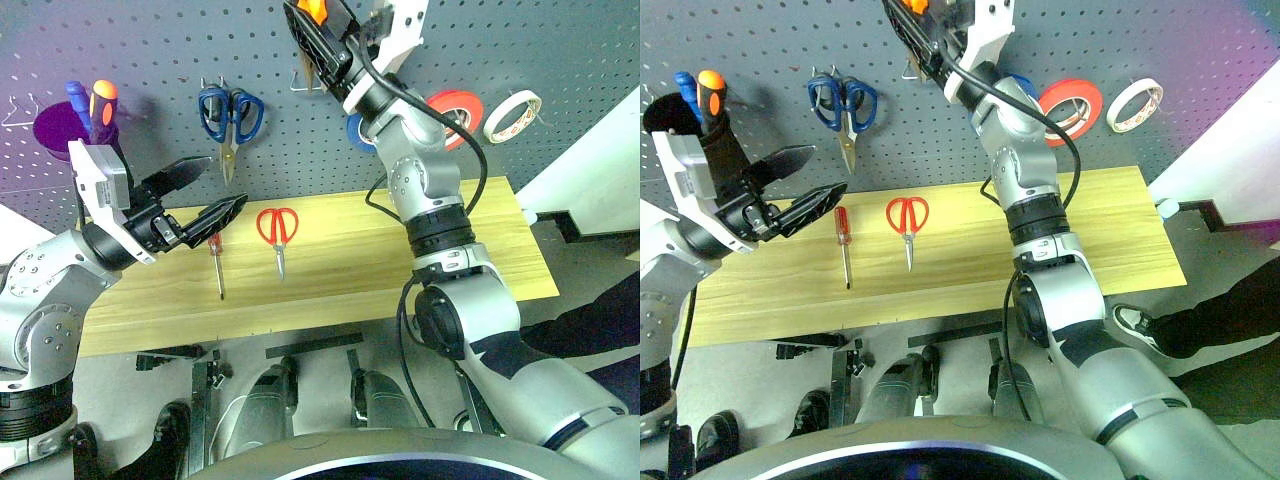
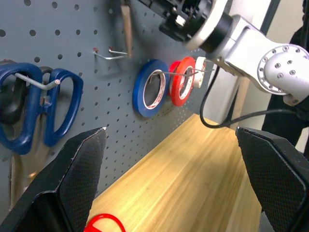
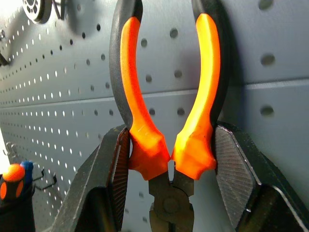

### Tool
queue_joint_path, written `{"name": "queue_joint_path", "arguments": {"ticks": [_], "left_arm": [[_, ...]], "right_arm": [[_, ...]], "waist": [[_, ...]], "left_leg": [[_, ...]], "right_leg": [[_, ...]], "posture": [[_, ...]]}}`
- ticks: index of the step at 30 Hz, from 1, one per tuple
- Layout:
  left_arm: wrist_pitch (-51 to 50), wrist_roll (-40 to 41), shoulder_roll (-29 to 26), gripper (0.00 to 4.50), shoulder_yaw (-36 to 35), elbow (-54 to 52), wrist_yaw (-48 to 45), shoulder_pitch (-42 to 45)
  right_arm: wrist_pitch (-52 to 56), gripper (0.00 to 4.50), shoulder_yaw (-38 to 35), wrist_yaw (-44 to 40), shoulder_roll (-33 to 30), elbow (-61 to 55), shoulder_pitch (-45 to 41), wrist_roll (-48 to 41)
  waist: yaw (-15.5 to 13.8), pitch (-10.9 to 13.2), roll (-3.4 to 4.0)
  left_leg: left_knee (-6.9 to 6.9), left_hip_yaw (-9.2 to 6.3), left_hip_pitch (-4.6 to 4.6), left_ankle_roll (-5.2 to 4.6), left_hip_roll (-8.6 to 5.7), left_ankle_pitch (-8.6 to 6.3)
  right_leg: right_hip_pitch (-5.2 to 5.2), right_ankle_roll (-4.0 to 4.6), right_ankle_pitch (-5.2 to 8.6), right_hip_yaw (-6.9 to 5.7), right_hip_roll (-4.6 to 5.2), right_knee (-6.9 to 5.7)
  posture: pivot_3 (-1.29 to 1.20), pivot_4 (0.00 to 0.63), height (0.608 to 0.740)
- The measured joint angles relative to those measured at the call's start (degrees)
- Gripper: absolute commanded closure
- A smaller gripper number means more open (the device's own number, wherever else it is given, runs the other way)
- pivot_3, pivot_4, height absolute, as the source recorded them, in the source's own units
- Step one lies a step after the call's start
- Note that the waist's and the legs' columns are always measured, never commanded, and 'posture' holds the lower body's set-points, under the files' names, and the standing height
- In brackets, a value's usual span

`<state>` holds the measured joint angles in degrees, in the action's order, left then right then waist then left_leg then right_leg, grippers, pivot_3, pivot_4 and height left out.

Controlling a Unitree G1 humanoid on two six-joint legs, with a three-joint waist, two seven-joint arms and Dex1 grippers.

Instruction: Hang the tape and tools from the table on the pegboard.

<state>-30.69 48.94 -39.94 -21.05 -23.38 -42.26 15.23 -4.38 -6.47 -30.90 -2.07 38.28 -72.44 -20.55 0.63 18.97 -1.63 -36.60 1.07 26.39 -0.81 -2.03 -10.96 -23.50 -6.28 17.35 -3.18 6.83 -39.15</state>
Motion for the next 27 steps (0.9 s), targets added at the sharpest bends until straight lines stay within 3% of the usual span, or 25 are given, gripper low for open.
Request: {"name": "queue_joint_path", "arguments": {"ticks": [13, 27], "left_arm": [[0.0, 0.0, 0.2, 0.0, 0.0, -0.3, 0.1, -1.4], [0.0, 0.4, 0.2, 0.0, -0.3, -1.5, 0.1, -2.2]], "right_arm": [[-4.5, 2.31, -0.6, -0.8, 0.3, 6.8, -3.0, 1.3], [-16.0, 2.31, 2.7, 5.0, 0.5, 13.8, -0.3, 11.9]], "waist": [[0.0, 0.0, 0.0], [0.0, 0.0, 0.0]], "left_leg": [[-0.03, 0.0, -0.02, 0.01, 0.0, 0.01], [-0.06, 0.0, -0.06, 0.04, 0.0, 0.02]], "right_leg": [[0.0, 0.01, 0.0, 0.01, 0.0, -0.04], [0.02, 0.03, -0.01, 0.04, 0.0, -0.1]], "posture": [[0.11, 0.239, 0.74], [0.12, 0.244, 0.74]]}}
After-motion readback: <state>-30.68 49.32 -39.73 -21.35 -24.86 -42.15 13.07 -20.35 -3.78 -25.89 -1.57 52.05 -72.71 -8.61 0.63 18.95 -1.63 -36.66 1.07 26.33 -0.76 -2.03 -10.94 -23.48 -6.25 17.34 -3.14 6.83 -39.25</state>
